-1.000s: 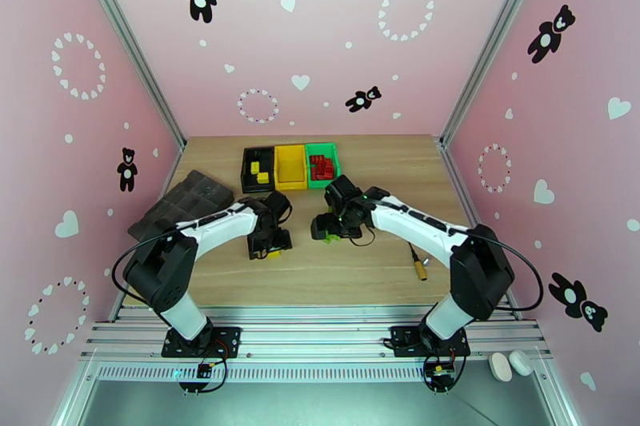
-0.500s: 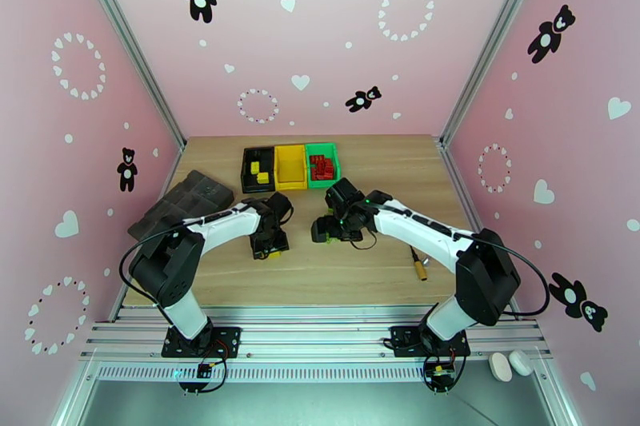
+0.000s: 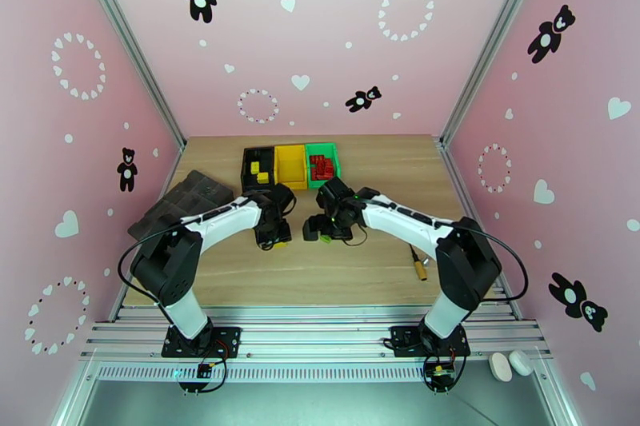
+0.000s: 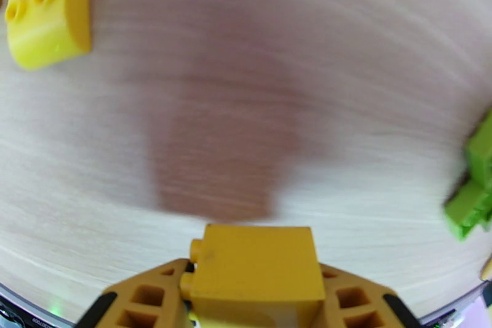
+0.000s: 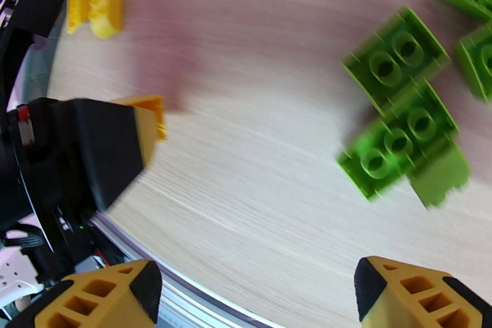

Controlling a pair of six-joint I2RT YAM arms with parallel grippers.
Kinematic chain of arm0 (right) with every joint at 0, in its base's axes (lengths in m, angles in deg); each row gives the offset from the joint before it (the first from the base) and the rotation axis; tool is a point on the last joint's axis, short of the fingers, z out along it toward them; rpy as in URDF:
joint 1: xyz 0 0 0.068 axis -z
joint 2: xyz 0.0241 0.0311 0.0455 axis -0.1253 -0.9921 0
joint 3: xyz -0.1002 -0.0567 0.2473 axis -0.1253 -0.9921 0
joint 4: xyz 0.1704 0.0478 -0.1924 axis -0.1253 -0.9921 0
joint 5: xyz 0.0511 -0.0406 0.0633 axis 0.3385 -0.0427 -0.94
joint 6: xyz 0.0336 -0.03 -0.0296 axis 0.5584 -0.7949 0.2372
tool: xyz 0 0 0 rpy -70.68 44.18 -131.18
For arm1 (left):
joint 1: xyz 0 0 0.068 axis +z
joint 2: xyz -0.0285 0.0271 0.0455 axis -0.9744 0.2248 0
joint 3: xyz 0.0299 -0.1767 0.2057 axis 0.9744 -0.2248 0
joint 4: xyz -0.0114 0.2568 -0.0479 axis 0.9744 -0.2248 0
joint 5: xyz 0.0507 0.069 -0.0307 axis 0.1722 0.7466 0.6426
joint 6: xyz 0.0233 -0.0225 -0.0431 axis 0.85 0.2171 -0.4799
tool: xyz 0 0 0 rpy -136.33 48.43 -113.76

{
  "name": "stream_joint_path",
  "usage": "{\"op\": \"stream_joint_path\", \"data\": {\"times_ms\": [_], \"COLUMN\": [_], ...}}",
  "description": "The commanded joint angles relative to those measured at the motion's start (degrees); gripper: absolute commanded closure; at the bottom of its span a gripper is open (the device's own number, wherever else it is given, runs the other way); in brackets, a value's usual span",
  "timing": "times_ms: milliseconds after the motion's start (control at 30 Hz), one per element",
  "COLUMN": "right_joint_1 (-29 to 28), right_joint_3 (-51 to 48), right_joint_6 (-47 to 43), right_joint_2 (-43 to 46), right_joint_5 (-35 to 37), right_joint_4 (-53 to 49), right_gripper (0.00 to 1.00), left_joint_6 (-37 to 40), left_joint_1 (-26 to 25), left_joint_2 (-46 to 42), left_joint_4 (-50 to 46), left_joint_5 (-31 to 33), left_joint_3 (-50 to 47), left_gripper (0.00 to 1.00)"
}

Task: Sort the legos into containers by color

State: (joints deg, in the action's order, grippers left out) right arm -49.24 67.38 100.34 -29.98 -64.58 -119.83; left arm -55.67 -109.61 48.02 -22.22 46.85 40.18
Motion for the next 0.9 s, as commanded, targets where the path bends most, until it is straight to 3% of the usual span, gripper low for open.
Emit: {"op": "stream_joint_path", "data": {"times_ms": [0,467,633,867], "right_joint_1": [0.1,5.7,6.0,7.0], "right_joint_3": [4.1,15.2,26.3,41.4], "right_joint_6": [0.5,8.0,9.6,11.3], "right_joint_2": [-2.9,-13.7,-20.9,-29.5], "right_joint_5": [-3.2,-17.7,-20.1,-21.4], "right_joint_4": [1.4,14.3,13.4,10.2], "right_gripper": [0.13,0.15,0.16,0.16], "left_joint_6": [2.3,4.2,5.9,7.8], "left_joint_1": [2.3,16.3,20.6,24.9], "left_joint_2": [-2.3,-0.6,4.1,14.1], "left_joint_4": [-0.8,1.5,-1.1,-7.5], "left_joint_5": [-3.9,-16.1,-16.3,-11.9], "left_joint_3": [3.4,11.1,19.6,35.7], "left_gripper": [0.65,0.65,0.65,0.65]}}
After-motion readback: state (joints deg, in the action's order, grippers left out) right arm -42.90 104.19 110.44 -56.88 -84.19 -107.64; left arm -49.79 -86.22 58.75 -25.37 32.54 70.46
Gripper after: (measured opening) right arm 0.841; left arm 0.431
